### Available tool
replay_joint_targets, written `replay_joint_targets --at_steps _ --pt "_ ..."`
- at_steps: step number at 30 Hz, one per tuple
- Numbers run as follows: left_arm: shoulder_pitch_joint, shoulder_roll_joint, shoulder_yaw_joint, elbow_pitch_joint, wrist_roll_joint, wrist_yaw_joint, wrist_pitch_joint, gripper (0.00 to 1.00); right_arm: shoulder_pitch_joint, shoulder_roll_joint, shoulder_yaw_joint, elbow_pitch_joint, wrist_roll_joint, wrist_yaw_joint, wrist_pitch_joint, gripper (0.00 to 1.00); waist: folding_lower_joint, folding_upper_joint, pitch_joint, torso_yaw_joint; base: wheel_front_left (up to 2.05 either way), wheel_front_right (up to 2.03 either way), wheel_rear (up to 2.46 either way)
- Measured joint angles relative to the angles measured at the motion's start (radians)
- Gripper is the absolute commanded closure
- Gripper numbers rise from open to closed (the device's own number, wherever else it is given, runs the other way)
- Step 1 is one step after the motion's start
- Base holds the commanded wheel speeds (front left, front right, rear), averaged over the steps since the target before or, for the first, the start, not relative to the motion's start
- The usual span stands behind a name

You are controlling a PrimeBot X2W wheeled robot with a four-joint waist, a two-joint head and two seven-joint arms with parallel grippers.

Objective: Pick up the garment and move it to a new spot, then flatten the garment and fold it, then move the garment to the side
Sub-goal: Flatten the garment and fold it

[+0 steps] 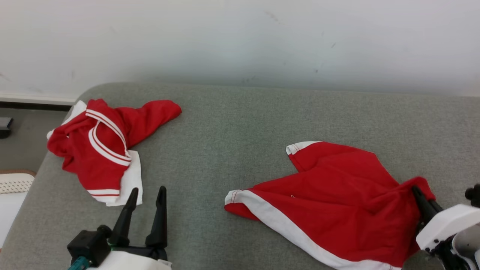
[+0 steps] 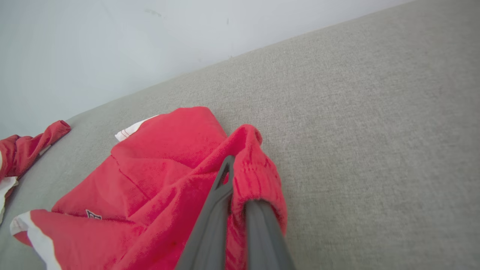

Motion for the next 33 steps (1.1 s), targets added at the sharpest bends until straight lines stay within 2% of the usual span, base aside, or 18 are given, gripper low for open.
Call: replay_joint_targets --at_steps 6,12,15,16,18,25,33 --pt "-0.042 -0.006 -0.026 -0.004 -0.001 -0.003 0.0 0.0 -0.168 -0.063 0.018 0.034 0.009 0.0 0.076 1.0 0.0001 0.0 0.055 0.023 0.0 0.0 0.0" --pt "-0.074 -0.009 -0.043 -0.002 -0.013 -0.006 0.0 0.0 -0.306 -0.132 0.03 0.164 -0.007 0.0 0.112 1.0 0.0001 0.0 0.113 0.064 0.0 0.0 0.0" --pt "-0.079 -0.009 -0.048 0.004 -0.017 -0.006 0.0 0.0 -0.346 -0.145 0.044 0.235 -0.013 0.0 0.106 1.0 0.0001 0.0 0.127 0.079 0.0 0.0 0.0" --pt "-0.08 -0.009 -0.054 0.007 -0.019 -0.006 0.0 0.0 -0.349 -0.144 0.054 0.252 -0.015 0.0 0.103 0.75 0.0001 0.0 0.125 0.08 0.0 0.0 0.0" --pt "-0.083 -0.01 -0.06 0.009 -0.021 -0.008 0.0 0.0 -0.35 -0.137 0.073 0.272 -0.014 0.0 0.085 0.0 0.0001 0.0 0.115 0.078 0.0 0.0 0.0" --pt "-0.066 -0.01 -0.028 0.012 -0.016 -0.009 0.0 0.0 -0.309 -0.14 0.142 0.237 0.008 0.0 0.01 0.0 0.0001 0.0 0.051 0.024 0.0 0.0 0.0" --pt "-0.026 -0.01 0.058 0.003 0.01 0.0 0.0 0.0 -0.169 -0.155 0.168 0.028 0.013 0.0 -0.098 0.0 -0.0001 0.0 -0.031 -0.075 0.0 0.0 0.0"
